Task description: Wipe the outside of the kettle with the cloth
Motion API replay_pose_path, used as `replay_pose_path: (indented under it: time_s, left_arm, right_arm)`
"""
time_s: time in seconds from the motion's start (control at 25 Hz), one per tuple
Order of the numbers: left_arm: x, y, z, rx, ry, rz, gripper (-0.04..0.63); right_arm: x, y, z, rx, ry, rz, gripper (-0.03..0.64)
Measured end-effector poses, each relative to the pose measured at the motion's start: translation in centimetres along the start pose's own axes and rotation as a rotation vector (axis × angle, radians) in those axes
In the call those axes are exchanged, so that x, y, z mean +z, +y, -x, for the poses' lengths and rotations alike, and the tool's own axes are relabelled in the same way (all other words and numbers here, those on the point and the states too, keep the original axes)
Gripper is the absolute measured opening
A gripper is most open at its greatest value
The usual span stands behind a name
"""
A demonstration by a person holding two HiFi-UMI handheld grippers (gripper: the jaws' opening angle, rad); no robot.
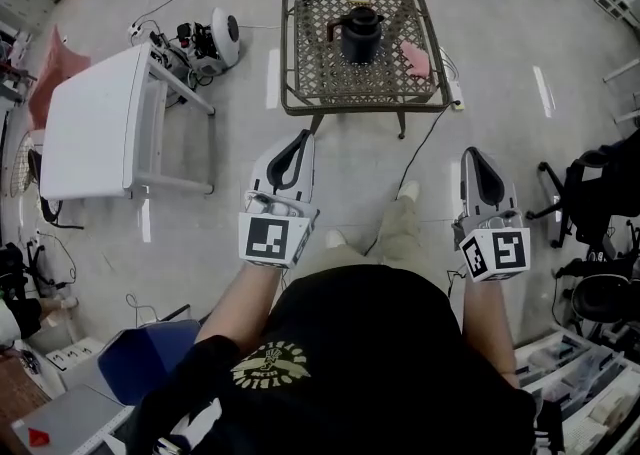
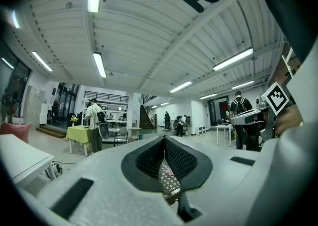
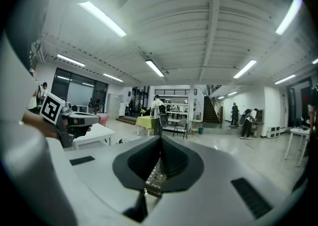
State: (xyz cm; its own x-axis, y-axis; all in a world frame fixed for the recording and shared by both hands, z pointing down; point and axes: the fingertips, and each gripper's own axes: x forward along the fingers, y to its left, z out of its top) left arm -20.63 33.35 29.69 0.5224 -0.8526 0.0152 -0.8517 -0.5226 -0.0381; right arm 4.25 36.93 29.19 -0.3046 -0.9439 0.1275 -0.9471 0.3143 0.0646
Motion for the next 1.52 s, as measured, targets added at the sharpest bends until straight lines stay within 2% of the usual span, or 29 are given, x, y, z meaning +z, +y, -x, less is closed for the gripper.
replay_pose_path:
  time_s: [0.4, 0.56, 0.76, 1.52]
  left_arm:
    - [0.1, 1.6, -2.2, 0.064, -0.007, -0.009, 0.008]
    - [-0.1, 2.0, -3.6, 0.070, 0.014, -0.020, 0.008]
    - [-0.8, 3.0, -5.3, 0.078, 0.035, -0.009, 0.008]
    - [-4.5, 4.5, -14.6, 0.073, 0.099, 0.031, 0.008]
  right_arm:
    - [-0.5, -1.7, -2.3, 0.033, -0.021, -0.010, 0.011]
    - [-0.6, -2.1, -4.3, 0.048, -0.027, -0.005, 0.011]
    - [-1.9, -2.3, -7.0, 0.086, 0.007, -0.009, 0.011]
    - [-4.7, -7.8, -14.6, 0.094, 0.096, -0.033, 0.011]
